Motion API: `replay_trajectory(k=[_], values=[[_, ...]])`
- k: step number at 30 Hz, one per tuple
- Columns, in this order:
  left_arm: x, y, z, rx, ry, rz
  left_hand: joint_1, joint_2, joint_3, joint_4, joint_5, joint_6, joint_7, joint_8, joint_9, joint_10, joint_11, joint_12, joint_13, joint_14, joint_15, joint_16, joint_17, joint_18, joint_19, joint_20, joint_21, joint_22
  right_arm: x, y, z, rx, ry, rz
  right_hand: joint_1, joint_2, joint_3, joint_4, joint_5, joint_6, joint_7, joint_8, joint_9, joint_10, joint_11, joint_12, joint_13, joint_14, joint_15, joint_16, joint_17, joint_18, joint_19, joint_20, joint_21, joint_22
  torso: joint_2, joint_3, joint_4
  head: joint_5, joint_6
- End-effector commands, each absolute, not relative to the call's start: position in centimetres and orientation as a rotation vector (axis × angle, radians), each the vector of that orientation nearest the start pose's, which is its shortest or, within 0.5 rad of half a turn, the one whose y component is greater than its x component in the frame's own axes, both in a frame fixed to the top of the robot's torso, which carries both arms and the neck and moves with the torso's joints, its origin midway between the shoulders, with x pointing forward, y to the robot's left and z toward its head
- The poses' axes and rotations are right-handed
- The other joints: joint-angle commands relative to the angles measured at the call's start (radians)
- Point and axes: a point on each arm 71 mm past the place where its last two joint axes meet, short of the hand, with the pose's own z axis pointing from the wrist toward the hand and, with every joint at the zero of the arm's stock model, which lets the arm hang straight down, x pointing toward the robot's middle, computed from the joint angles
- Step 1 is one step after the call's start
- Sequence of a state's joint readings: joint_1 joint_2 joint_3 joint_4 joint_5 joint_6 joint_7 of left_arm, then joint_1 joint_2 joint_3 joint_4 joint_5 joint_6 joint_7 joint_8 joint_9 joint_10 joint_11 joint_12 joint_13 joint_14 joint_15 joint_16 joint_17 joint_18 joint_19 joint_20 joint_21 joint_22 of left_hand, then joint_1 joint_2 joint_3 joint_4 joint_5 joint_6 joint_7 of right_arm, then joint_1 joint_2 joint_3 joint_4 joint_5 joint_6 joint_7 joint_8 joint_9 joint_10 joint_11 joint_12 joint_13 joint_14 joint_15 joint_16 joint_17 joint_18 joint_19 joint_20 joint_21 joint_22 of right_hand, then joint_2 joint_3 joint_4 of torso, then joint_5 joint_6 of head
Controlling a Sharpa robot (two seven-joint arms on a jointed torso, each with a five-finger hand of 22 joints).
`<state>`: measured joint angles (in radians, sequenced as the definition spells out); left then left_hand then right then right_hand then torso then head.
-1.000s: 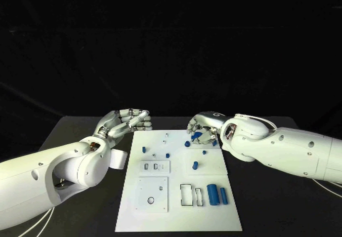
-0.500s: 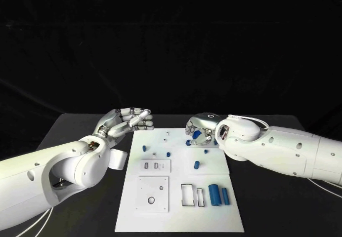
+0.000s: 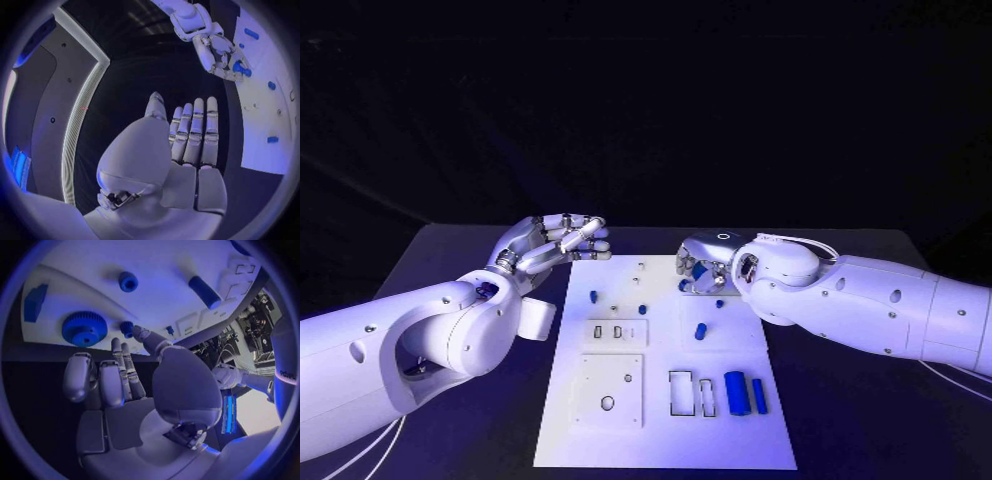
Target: Assemble the parts on the task board
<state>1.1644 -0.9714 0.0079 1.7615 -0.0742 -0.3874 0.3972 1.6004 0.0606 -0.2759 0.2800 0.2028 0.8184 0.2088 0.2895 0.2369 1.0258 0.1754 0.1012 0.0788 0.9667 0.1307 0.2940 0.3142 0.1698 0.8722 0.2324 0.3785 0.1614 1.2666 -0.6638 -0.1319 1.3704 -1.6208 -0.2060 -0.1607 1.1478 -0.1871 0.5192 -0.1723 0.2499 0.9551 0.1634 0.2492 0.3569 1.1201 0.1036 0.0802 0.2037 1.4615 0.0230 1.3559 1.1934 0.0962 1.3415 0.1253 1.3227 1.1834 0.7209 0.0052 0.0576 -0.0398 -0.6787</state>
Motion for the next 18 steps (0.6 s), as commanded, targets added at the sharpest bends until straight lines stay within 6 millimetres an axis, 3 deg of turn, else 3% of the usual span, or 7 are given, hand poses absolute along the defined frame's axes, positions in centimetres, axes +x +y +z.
replay_trajectory(k=[1,9,18], values=[[44.3,20.23,-15.3,-1.027,1.417,-1.615,0.002,0.01,-0.007,0.002,-0.002,-0.008,0.005,-0.004,0.002,-0.008,0.001,-0.005,0.0,-0.007,0.002,-0.006,0.003,0.008,0.004,0.002,0.003,0.001,50.99,-15.19,-20.14,-0.434,1.738,0.464,0.003,0.001,0.008,0.002,-0.004,0.009,-0.002,-0.001,0.003,0.004,-0.002,-0.003,0.001,0.037,-0.002,0.006,0.002,-0.015,0.007,0.001,0.009,0.005,0.004,0.0004,0.0008,0.001,0.0],[44.36,20.31,-15.23,-1.028,1.417,-1.611,0.002,0.01,-0.009,0.002,-0.003,-0.01,0.006,-0.005,0.003,-0.009,0.001,-0.007,-0.001,-0.009,0.002,-0.007,0.004,0.008,0.004,0.003,0.003,0.001,50.93,-15.04,-20.43,-0.437,1.75,0.468,0.003,0.006,0.032,0.012,-0.007,0.027,-0.01,0.008,0.014,0.02,-0.007,-0.001,0.001,0.04,-0.006,0.02,0.014,-0.021,0.024,-0.002,0.036,0.044,0.009,0.0011,0.0003,0.002,-0.001],[44.39,20.34,-15.23,-1.03,1.42,-1.606,0.002,0.013,-0.013,0.001,-0.003,-0.013,0.007,-0.007,0.004,-0.013,0.003,-0.011,-0.001,-0.011,0.003,-0.008,0.007,0.008,0.003,0.003,0.004,0.002,50.9,-14.95,-20.5,-0.428,1.748,0.478,0.006,0.03,0.096,0.04,-0.044,0.061,-0.026,0.031,0.041,0.063,-0.021,-0.001,0.002,0.043,-0.017,0.037,0.025,-0.029,0.043,-0.01,0.069,0.095,0.013,0.0019,0.0011,0.002,0.001]])
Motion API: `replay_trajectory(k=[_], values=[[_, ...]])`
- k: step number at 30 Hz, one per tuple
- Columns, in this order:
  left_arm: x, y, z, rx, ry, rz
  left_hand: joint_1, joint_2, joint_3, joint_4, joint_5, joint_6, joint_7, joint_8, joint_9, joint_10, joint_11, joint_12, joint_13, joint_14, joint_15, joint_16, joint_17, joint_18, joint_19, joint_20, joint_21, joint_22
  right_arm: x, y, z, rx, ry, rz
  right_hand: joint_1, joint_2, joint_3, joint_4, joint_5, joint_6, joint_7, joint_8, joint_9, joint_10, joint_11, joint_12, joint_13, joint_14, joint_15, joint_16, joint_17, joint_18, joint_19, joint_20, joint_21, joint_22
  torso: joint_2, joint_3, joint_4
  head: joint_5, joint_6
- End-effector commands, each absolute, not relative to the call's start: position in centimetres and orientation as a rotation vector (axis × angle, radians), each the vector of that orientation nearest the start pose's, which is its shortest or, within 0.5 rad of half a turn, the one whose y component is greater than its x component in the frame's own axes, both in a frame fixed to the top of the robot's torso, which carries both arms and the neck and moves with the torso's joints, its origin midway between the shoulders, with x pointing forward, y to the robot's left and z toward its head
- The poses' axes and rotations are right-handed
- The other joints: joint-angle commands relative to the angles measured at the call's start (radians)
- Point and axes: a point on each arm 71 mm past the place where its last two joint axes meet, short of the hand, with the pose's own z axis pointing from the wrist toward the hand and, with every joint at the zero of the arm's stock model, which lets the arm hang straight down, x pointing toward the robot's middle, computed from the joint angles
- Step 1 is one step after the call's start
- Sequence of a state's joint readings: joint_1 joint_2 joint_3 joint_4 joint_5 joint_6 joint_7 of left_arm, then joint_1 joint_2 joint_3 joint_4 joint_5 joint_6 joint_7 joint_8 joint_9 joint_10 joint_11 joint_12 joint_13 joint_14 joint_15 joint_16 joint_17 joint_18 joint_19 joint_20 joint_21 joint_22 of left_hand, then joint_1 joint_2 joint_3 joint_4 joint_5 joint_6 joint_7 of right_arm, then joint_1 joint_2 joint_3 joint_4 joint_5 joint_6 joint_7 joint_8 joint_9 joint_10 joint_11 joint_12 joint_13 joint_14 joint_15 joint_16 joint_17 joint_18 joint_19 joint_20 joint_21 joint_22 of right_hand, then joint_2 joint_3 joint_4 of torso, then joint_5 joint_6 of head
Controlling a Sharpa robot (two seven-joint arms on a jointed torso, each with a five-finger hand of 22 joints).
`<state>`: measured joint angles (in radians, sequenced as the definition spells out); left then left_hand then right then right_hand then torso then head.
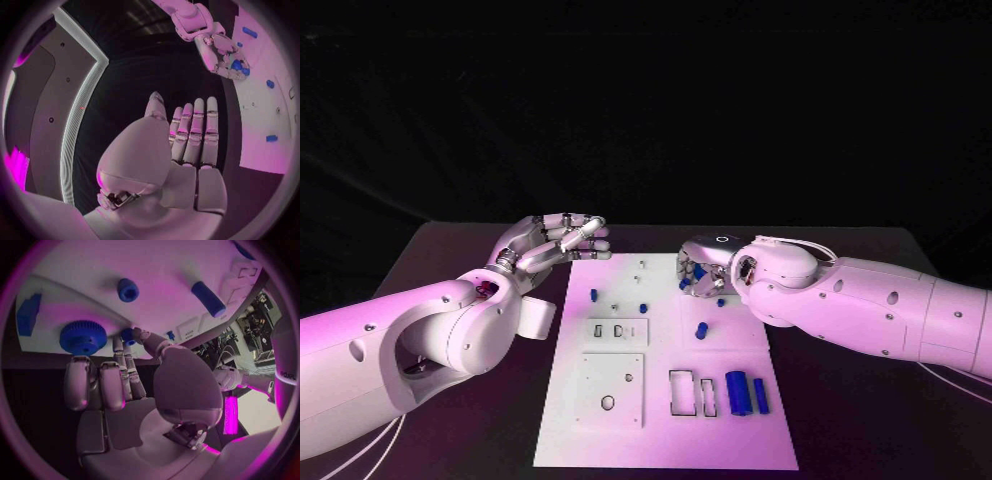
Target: Assemble the parts on the task board
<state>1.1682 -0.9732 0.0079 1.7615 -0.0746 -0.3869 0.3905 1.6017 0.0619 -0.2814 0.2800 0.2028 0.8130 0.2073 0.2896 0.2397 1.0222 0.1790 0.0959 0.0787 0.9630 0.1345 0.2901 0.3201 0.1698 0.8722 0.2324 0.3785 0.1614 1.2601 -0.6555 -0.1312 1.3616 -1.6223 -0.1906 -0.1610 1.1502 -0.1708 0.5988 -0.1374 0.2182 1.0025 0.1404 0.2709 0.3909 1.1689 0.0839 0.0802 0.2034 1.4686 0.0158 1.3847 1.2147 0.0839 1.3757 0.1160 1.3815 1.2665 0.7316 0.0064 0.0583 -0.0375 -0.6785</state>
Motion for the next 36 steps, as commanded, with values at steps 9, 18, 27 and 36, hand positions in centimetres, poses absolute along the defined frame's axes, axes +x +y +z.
replay_trajectory(k=[9,18,27,36], values=[[44.4,20.4,-15.3,-1.034,1.423,-1.6,0.0,0.015,-0.011,0.002,-0.005,-0.013,0.011,-0.009,0.003,-0.013,0.001,-0.009,-0.001,-0.008,0.0,-0.006,0.005,0.007,0.002,0.004,0.004,0.002,50.8,-14.9,-20.0,-0.384,1.676,0.481,0.046,0.057,0.101,0.011,-0.086,0.037,-0.018,0.059,0.071,0.076,-0.021,0.0,0.014,0.039,-0.028,0.027,0.021,-0.027,0.034,-0.017,0.045,0.067,0.005,0.0012,-0.0003,0.001,0.002],[44.5,20.7,-15.3,-1.038,1.423,-1.59,0.001,0.017,-0.015,0.001,-0.008,-0.017,0.013,-0.011,0.005,-0.018,0.002,-0.013,-0.001,-0.01,0.001,-0.007,0.009,0.007,0.001,0.004,0.005,0.002,50.5,-14.3,-18.8,-0.342,1.593,0.497,0.048,0.048,0.109,0.006,-0.085,0.032,-0.017,0.065,0.084,0.077,-0.022,-0.004,0.016,0.04,-0.028,0.03,0.025,-0.028,0.037,-0.019,0.049,0.074,0.006,0.0006,0.0002,0.002,0.012],[44.6,20.9,-15.4,-1.04,1.419,-1.583,0.003,0.02,-0.021,-0.001,-0.012,-0.023,0.015,-0.013,0.008,-0.023,0.003,-0.018,-0.001,-0.017,0.004,-0.012,0.013,0.006,-0.004,0.006,0.004,0.001,51.4,-13.0,-17.7,-0.296,1.509,0.515,0.045,0.04,0.113,0.006,-0.086,0.026,-0.016,0.066,0.091,0.073,-0.02,-0.009,0.017,0.041,-0.027,0.034,0.029,-0.03,0.043,-0.018,0.055,0.085,0.011,0.0009,0.0048,0.0,0.021],[44.6,20.8,-15.3,-1.039,1.419,-1.584,0.004,0.021,-0.023,-0.002,-0.013,-0.024,0.016,-0.014,0.01,-0.024,0.004,-0.02,-0.001,-0.021,0.004,-0.014,0.015,0.006,-0.006,0.006,0.003,0.001,52.2,-10.9,-17.6,-0.297,1.492,0.536,0.042,0.037,0.118,0.009,-0.085,0.018,-0.014,0.064,0.095,0.067,-0.017,-0.014,0.016,0.041,-0.025,0.035,0.029,-0.03,0.042,-0.017,0.055,0.085,0.015,0.0006,0.006,0.003,0.019]])
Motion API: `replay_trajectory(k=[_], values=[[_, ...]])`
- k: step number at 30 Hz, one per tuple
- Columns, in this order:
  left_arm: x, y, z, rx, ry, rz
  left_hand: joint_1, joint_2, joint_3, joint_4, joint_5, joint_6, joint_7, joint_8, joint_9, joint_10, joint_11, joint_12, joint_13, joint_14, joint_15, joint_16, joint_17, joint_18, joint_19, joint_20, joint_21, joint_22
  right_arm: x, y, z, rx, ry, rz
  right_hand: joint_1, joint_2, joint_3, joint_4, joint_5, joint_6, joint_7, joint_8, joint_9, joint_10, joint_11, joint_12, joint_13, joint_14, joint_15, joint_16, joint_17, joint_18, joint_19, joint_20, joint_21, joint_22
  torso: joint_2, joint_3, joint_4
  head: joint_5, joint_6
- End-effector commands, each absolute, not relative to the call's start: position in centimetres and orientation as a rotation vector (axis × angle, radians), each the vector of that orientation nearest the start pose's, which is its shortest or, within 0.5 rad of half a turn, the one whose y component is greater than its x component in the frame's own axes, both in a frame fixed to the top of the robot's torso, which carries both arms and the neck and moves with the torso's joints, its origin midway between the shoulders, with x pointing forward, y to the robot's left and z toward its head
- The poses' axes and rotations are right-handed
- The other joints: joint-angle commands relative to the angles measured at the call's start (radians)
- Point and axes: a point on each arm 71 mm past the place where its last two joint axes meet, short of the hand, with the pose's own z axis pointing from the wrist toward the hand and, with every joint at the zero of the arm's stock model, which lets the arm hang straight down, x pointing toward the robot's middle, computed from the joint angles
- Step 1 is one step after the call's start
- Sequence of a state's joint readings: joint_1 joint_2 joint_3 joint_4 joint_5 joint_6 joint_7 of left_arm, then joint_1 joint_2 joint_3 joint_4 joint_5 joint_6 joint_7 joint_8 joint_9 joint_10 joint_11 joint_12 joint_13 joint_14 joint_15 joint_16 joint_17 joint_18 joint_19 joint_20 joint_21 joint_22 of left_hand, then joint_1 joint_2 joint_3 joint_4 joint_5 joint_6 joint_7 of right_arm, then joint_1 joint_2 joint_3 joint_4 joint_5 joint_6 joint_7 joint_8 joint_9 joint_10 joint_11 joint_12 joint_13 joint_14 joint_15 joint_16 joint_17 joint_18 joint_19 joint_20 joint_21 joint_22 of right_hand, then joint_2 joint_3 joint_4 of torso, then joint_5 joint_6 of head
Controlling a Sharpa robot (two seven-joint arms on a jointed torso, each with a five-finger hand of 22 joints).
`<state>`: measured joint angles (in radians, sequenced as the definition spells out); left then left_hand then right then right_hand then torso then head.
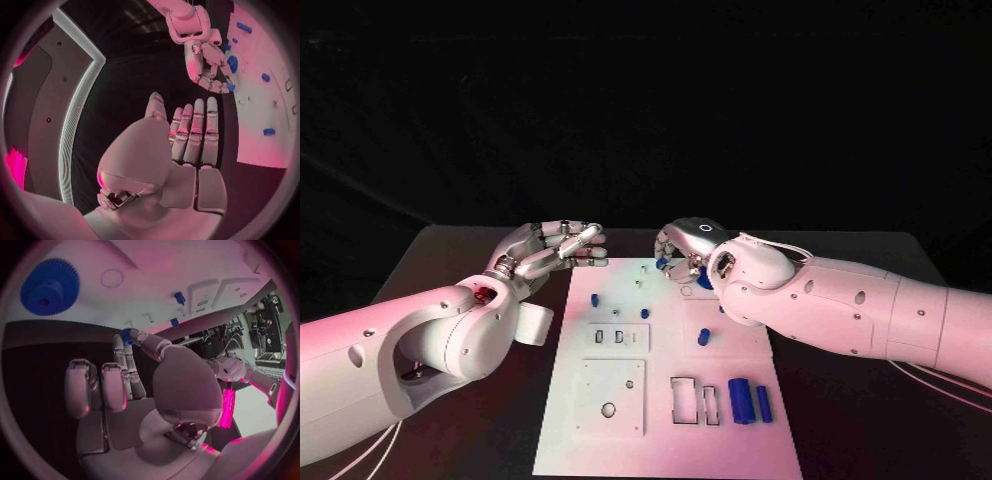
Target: Assemble the parts on the task board
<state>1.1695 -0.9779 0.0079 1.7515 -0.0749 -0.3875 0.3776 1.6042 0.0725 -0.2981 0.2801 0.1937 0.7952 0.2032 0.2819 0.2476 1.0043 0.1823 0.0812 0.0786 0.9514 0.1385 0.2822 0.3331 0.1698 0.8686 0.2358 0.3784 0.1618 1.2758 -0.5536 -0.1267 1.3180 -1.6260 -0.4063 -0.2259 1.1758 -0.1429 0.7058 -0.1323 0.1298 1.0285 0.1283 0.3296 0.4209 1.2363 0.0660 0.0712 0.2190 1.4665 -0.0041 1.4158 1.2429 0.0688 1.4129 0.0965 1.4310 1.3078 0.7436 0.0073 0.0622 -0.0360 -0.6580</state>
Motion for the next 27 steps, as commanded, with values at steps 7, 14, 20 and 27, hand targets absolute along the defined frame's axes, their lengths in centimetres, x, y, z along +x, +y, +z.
replay_trajectory(k=[7,14,20,27], values=[[44.6,20.7,-15.2,-1.037,1.42,-1.588,0.002,0.011,-0.008,-0.002,-0.004,-0.008,0.02,-0.006,0.003,-0.007,0.0,-0.006,-0.001,-0.01,0.001,-0.007,0.003,0.006,-0.004,0.003,0.003,0.0,52.5,-9.9,-17.9,-0.306,1.496,0.539,0.015,0.007,0.013,0.005,0.003,-0.011,-0.001,0.005,0.067,-0.003,0.002,-0.007,0.0,0.043,-0.004,0.004,-0.001,-0.015,0.004,0.003,0.005,0.043,0.008,-0.0009,0.0098,-0.001,-0.004],[44.6,20.7,-15.1,-1.034,1.419,-1.589,0.003,0.012,-0.009,-0.002,-0.004,-0.009,0.021,-0.007,0.003,-0.009,0.001,-0.007,-0.001,-0.012,0.001,-0.008,0.004,0.006,-0.005,0.003,0.003,0.0,52.8,-9.4,-18.1,-0.305,1.496,0.539,0.012,0.005,0.015,0.006,0.004,-0.014,0.0,0.003,0.068,-0.006,0.003,-0.008,0.0,0.043,-0.003,0.005,0.0,-0.015,0.004,0.004,0.006,0.045,0.012,-0.0013,0.0134,-0.001,-0.003],[44.7,20.6,-15.0,-1.032,1.419,-1.591,0.003,0.012,-0.009,-0.002,-0.004,-0.009,0.021,-0.007,0.003,-0.009,0.001,-0.007,-0.001,-0.012,0.001,-0.008,0.004,0.006,-0.005,0.003,0.003,0.0,52.9,-9.1,-18.3,-0.31,1.507,0.538,0.011,0.002,0.015,0.007,0.005,-0.016,0.0,0.003,0.069,-0.007,0.004,-0.008,0.0,0.043,-0.002,0.005,0.0,-0.015,0.004,0.005,0.006,0.045,0.013,-0.0017,0.0141,0.0,-0.006],[44.7,20.6,-14.9,-1.03,1.418,-1.591,0.003,0.012,-0.011,-0.003,-0.004,-0.01,0.022,-0.007,0.004,-0.01,0.001,-0.008,-0.001,-0.013,0.001,-0.008,0.005,0.006,-0.006,0.003,0.003,0.0,52.9,-8.8,-18.8,-0.314,1.526,0.539,0.01,0.001,0.016,0.007,0.005,-0.017,0.001,0.003,0.07,-0.008,0.004,-0.008,0.0,0.043,-0.002,0.005,-0.001,-0.015,0.002,0.005,0.005,0.043,0.014,-0.0018,0.0142,0.003,-0.006]])
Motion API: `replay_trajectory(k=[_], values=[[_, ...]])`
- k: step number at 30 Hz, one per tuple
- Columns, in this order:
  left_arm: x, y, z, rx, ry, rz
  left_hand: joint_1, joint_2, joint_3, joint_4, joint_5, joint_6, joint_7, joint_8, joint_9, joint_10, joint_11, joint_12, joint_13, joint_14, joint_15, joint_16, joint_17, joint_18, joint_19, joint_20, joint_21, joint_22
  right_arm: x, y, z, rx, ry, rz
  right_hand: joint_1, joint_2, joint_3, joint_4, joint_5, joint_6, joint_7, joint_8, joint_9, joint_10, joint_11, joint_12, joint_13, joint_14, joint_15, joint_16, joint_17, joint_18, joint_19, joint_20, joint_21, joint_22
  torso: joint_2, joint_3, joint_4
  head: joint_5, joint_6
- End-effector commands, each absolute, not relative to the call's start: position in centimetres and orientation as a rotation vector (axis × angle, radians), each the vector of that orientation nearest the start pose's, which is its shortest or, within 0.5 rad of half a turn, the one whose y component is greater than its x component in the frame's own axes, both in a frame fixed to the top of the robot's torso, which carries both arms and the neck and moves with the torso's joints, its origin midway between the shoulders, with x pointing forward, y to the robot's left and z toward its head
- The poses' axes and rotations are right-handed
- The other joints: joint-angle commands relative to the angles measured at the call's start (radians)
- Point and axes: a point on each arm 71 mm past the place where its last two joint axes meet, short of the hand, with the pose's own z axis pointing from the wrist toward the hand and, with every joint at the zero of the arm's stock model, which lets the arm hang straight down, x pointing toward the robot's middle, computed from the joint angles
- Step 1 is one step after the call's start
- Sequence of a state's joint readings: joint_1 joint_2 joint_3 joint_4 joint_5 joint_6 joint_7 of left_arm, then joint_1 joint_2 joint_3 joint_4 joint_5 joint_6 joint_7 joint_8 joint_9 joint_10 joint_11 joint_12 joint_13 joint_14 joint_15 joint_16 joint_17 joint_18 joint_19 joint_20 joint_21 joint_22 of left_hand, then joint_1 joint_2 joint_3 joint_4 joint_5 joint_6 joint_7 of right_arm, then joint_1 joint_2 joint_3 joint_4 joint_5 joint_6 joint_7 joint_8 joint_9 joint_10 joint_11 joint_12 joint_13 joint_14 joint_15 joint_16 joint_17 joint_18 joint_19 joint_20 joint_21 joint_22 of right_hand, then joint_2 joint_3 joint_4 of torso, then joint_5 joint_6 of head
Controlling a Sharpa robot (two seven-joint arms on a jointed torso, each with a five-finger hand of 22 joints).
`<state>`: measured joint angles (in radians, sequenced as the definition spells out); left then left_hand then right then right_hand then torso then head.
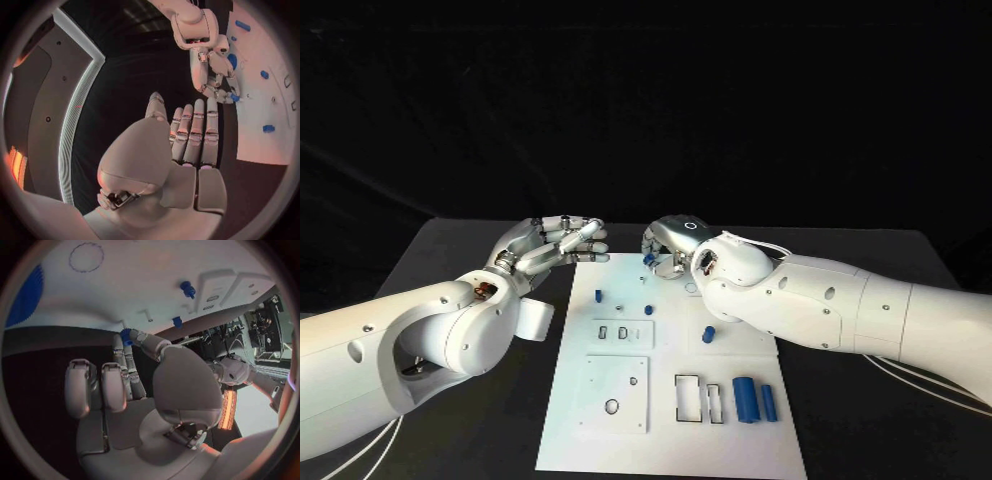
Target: Assemble the parts on the task board
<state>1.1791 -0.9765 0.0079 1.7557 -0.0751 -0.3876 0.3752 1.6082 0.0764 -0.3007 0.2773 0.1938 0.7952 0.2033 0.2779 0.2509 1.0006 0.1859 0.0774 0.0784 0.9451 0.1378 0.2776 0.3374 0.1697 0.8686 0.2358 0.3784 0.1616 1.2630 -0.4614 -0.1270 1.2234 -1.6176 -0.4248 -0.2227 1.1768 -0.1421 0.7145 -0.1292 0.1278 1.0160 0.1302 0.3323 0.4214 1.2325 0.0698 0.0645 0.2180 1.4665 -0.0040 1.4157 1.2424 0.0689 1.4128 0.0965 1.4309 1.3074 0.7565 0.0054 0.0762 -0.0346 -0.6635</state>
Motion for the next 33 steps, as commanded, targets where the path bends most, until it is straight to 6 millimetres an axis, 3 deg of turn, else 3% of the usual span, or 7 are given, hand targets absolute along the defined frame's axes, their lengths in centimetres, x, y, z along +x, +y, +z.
replay_trajectory(k=[1,23,26,30,31,32,33], values=[[44.69,20.6,-14.86,-1.03,1.418,-1.591,-0.001,0.009,-0.008,0.0,-0.004,-0.01,0.022,-0.003,0.001,-0.007,-0.003,-0.005,-0.001,-0.007,0.002,-0.004,0.001,0.006,-0.006,0.003,0.003,0.0,52.89,-8.74,-18.85,-0.314,1.528,0.539,0.009,0.0,0.007,0.004,0.007,-0.005,-0.001,0.0,0.069,-0.005,0.0,-0.001,0.001,0.043,-0.002,0.005,-0.001,-0.015,0.002,0.005,0.005,0.043,0.001,0.0001,0.0002,0.002,0.0],[44.75,20.61,-14.63,-1.027,1.419,-1.593,-0.001,0.009,-0.01,0.0,-0.005,-0.012,0.022,-0.004,0.002,-0.008,-0.002,-0.006,-0.001,-0.008,0.002,-0.005,0.002,0.006,-0.007,0.004,0.003,0.0,53.54,-8.54,-19.31,-0.315,1.551,0.509,-0.003,-0.019,0.014,0.009,-0.003,-0.025,0.006,-0.012,0.073,-0.033,0.009,-0.004,-0.003,0.037,0.006,-0.001,-0.018,-0.011,-0.009,0.012,-0.004,0.033,0.004,0.0007,-0.0015,0.01,-0.002],[44.76,20.62,-14.61,-1.026,1.419,-1.592,-0.001,0.009,-0.011,0.0,-0.006,-0.013,0.023,-0.004,0.002,-0.009,-0.002,-0.006,-0.001,-0.009,0.003,-0.005,0.003,0.006,-0.007,0.004,0.003,0.0,53.53,-8.44,-19.33,-0.322,1.553,0.513,-0.011,-0.034,0.014,0.012,0.003,-0.038,0.012,-0.022,0.072,-0.053,0.016,-0.003,-0.007,0.036,0.011,-0.003,-0.024,-0.01,-0.015,0.016,-0.008,0.028,0.004,0.0013,-0.0014,0.012,-0.003],[44.78,20.65,-14.6,-1.026,1.419,-1.591,-0.001,0.009,-0.011,0.0,-0.006,-0.013,0.023,-0.004,0.002,-0.009,-0.002,-0.006,-0.001,-0.009,0.003,-0.005,0.003,0.006,-0.007,0.004,0.003,0.0,53.4,-8.4,-19.27,-0.327,1.546,0.526,-0.039,-0.094,-0.025,0.018,0.032,-0.109,0.041,-0.077,0.049,-0.137,0.042,-0.002,-0.024,0.02,0.035,-0.021,-0.069,0.002,-0.057,0.037,-0.045,-0.019,0.004,0.001,-0.0026,0.013,-0.005],[44.78,20.66,-14.6,-1.027,1.418,-1.591,-0.001,0.009,-0.013,0.0,-0.007,-0.014,0.023,-0.005,0.003,-0.01,-0.002,-0.007,-0.001,-0.01,0.003,-0.006,0.004,0.006,-0.008,0.004,0.003,0.0,53.34,-8.44,-19.24,-0.328,1.543,0.53,-0.04,-0.099,-0.036,0.018,0.034,-0.115,0.044,-0.082,0.046,-0.149,0.044,-0.001,-0.026,0.017,0.037,-0.023,-0.075,0.004,-0.063,0.04,-0.05,-0.026,0.003,0.0011,-0.0029,0.013,-0.005],[44.79,20.68,-14.59,-1.027,1.418,-1.59,-0.001,0.009,-0.013,0.0,-0.007,-0.014,0.023,-0.005,0.003,-0.01,-0.002,-0.007,-0.001,-0.01,0.003,-0.006,0.004,0.006,-0.008,0.004,0.003,0.0,53.25,-8.53,-19.21,-0.328,1.541,0.534,-0.042,-0.109,-0.083,0.022,0.044,-0.14,0.045,-0.1,0.038,-0.187,0.048,0.003,-0.033,0.007,0.042,-0.033,-0.096,0.011,-0.084,0.046,-0.069,-0.05,0.003,0.001,-0.0035,0.014,-0.005],[44.8,20.72,-14.6,-1.027,1.418,-1.589,-0.001,0.009,-0.013,0.0,-0.007,-0.014,0.023,-0.005,0.003,-0.01,-0.002,-0.007,-0.001,-0.01,0.003,-0.006,0.004,0.006,-0.008,0.004,0.003,0.0,53.1,-8.72,-19.17,-0.328,1.539,0.538,-0.031,-0.104,-0.123,0.023,0.046,-0.148,0.04,-0.107,0.033,-0.2,0.046,0.006,-0.035,0.004,0.043,-0.033,-0.101,0.013,-0.09,0.047,-0.077,-0.057,0.003,0.001,-0.0037,0.014,-0.005]])
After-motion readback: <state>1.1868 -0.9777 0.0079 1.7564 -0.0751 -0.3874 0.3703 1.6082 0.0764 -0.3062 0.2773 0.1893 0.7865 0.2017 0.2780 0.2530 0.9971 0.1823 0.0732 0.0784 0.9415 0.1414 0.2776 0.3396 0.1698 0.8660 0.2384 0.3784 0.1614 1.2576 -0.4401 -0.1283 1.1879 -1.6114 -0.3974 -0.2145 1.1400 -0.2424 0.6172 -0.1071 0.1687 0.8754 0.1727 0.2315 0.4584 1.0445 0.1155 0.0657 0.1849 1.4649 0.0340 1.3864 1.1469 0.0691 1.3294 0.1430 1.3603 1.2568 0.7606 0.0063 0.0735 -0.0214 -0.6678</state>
